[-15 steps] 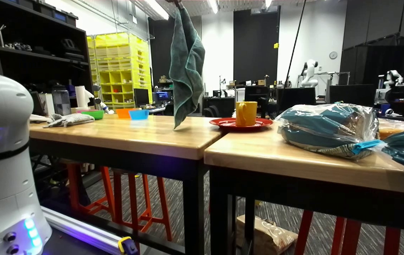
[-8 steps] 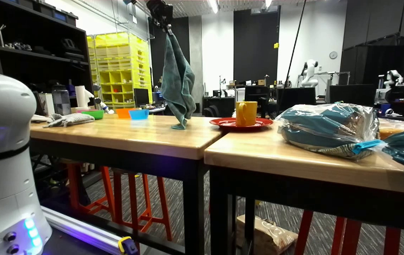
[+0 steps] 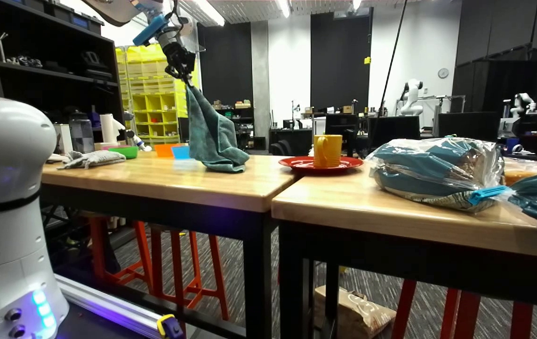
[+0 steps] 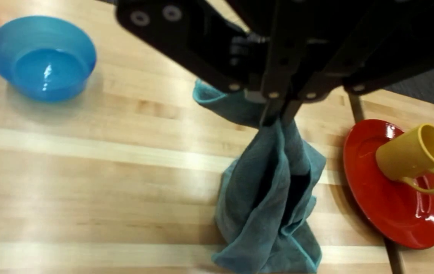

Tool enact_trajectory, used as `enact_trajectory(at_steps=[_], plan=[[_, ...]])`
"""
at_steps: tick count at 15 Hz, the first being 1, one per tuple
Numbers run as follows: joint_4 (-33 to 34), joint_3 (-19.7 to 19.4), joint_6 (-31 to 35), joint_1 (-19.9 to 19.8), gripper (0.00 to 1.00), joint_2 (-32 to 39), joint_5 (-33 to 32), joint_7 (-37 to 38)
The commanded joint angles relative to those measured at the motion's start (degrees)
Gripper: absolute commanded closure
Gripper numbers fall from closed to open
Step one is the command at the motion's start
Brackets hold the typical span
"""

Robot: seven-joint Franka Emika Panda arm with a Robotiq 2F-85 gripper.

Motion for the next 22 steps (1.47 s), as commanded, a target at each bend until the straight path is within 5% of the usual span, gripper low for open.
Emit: enact_trajectory(at_steps=[1,5,11,14,22], plan=[[-6.4,1.9,1.1,3.2,0.67,-3.0,2.4,-1.9],[-10.8,2.0,5.5,5.3,0.41,-5.7,7.4,-6.7],[-15.4,0.4,8.3,2.2,0.02,-9.6,4.9,-1.3],[-17.9,-2.1,11.6,0.2,0.00,-10.0,5.7,-2.0],[-21.3,-3.8,13.0,-5.6,0.00,-6.5,2.8,10.2]])
